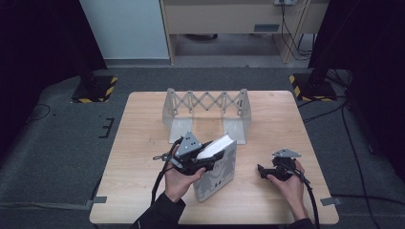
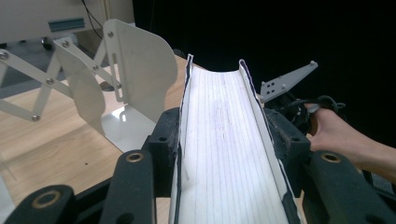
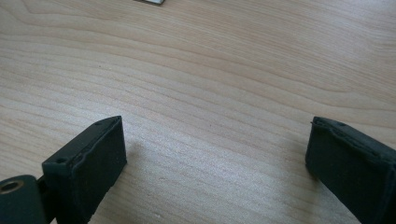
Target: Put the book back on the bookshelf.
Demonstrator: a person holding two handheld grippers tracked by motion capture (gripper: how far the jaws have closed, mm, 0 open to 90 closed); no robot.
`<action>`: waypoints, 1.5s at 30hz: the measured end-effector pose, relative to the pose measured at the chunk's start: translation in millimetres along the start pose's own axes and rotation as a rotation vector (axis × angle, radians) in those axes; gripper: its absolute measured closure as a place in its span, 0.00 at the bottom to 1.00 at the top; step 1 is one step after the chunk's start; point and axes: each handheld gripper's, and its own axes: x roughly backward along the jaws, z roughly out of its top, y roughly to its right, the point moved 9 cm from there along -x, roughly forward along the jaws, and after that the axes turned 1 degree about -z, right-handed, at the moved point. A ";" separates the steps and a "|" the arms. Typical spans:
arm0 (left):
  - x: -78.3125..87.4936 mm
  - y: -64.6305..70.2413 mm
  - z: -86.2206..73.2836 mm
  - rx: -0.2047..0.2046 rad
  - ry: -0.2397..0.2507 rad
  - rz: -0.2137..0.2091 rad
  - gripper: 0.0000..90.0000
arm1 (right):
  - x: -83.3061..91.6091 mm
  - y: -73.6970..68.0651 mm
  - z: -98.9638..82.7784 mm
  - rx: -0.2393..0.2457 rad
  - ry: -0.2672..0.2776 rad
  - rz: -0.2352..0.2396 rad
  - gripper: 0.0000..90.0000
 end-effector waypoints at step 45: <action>54.5 -165.2 37.3 0.158 0.064 0.459 0.58 | 0.0 -0.1 0.0 0.000 0.000 0.002 0.06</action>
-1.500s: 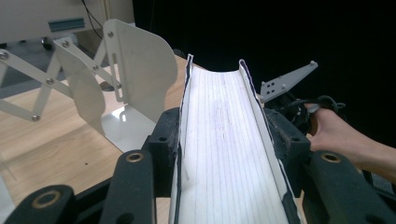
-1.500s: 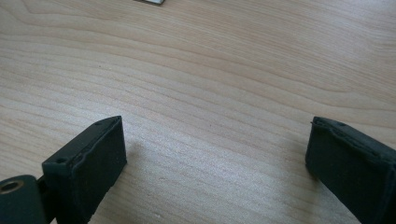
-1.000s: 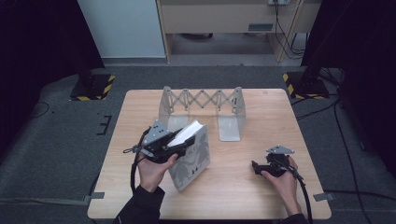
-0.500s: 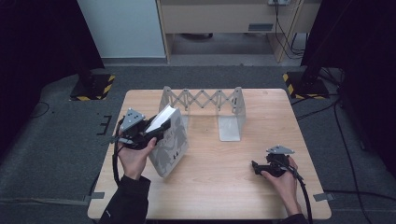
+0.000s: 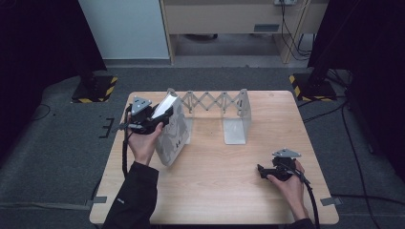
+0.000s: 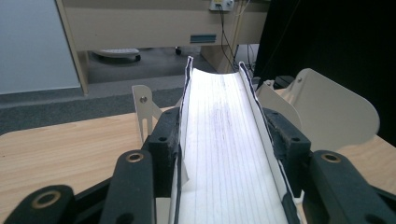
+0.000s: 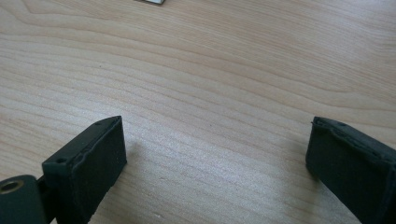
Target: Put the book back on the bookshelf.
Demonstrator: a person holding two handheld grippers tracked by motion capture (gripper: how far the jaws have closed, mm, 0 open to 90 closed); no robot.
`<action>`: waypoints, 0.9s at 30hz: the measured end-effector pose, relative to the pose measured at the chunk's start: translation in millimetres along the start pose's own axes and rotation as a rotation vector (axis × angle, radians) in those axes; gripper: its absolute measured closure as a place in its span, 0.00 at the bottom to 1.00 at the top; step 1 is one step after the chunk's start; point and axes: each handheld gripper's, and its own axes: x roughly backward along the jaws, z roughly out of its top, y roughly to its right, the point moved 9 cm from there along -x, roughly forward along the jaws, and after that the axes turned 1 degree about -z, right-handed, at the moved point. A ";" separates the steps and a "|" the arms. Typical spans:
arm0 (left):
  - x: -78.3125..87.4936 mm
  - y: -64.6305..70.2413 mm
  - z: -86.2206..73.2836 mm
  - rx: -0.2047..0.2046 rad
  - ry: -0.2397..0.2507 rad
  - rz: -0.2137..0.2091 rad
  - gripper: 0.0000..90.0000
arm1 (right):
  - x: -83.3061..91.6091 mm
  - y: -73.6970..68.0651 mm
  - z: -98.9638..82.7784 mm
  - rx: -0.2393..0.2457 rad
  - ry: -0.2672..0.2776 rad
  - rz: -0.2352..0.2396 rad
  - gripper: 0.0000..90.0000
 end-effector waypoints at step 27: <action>-74.6 -9.7 10.4 0.025 -0.016 0.113 0.58 | -0.1 0.0 0.1 -0.002 0.000 -0.001 0.06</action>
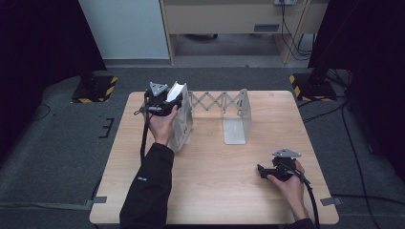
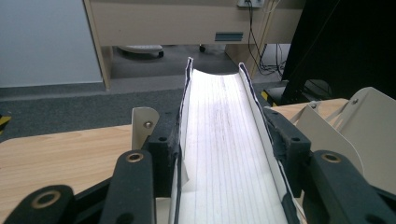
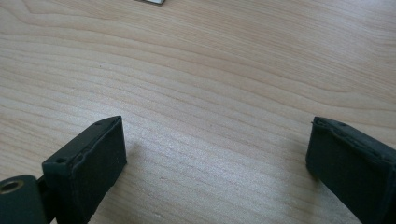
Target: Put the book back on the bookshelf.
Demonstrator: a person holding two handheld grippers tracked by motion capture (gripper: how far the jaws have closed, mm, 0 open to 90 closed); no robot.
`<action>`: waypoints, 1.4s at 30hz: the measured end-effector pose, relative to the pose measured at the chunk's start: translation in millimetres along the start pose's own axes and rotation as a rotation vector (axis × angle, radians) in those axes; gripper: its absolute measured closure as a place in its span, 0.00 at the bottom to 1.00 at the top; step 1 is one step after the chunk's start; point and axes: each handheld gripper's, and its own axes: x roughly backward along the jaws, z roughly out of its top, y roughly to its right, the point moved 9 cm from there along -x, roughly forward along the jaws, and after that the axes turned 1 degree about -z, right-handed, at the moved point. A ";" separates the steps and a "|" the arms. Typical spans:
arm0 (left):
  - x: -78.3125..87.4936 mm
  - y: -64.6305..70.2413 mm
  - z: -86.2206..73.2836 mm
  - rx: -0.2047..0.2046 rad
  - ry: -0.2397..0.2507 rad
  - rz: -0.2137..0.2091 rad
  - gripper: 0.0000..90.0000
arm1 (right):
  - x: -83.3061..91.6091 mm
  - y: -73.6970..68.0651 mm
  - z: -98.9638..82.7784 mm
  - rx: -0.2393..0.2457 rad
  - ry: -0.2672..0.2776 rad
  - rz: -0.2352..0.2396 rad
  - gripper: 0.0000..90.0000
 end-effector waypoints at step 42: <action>12.6 11.0 -49.9 -0.054 0.062 -0.112 0.37 | -0.1 -0.3 0.0 0.003 0.001 0.001 0.06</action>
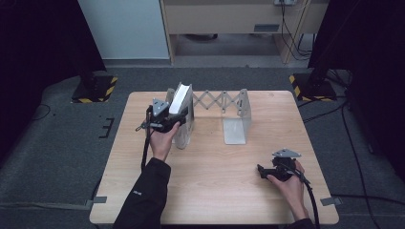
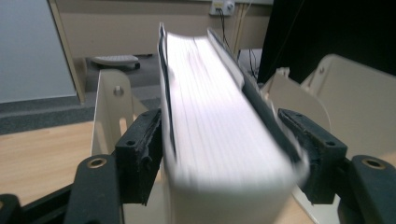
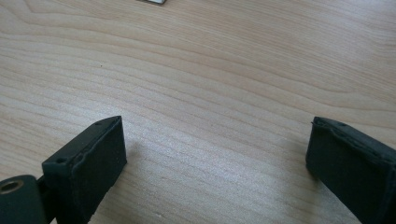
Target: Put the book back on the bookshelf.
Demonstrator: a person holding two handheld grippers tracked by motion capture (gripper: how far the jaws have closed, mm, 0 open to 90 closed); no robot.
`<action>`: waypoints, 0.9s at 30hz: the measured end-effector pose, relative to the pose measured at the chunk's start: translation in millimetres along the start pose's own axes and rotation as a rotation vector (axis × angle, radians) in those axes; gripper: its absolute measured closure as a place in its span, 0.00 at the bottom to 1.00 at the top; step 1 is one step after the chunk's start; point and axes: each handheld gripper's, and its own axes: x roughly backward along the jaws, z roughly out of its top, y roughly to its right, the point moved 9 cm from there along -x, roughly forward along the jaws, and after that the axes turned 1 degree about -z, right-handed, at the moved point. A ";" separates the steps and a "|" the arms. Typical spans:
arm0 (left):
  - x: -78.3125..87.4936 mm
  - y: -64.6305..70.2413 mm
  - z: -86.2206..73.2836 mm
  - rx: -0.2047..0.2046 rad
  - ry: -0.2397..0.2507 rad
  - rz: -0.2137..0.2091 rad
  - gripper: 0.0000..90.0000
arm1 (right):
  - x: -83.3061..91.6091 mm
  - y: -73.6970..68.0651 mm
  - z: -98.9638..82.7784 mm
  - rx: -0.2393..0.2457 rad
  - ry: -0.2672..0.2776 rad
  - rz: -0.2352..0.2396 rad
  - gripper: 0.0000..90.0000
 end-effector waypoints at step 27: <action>0.5 -0.2 -49.0 0.032 -0.020 0.031 0.52 | 0.0 -0.1 0.0 0.001 0.000 0.001 0.06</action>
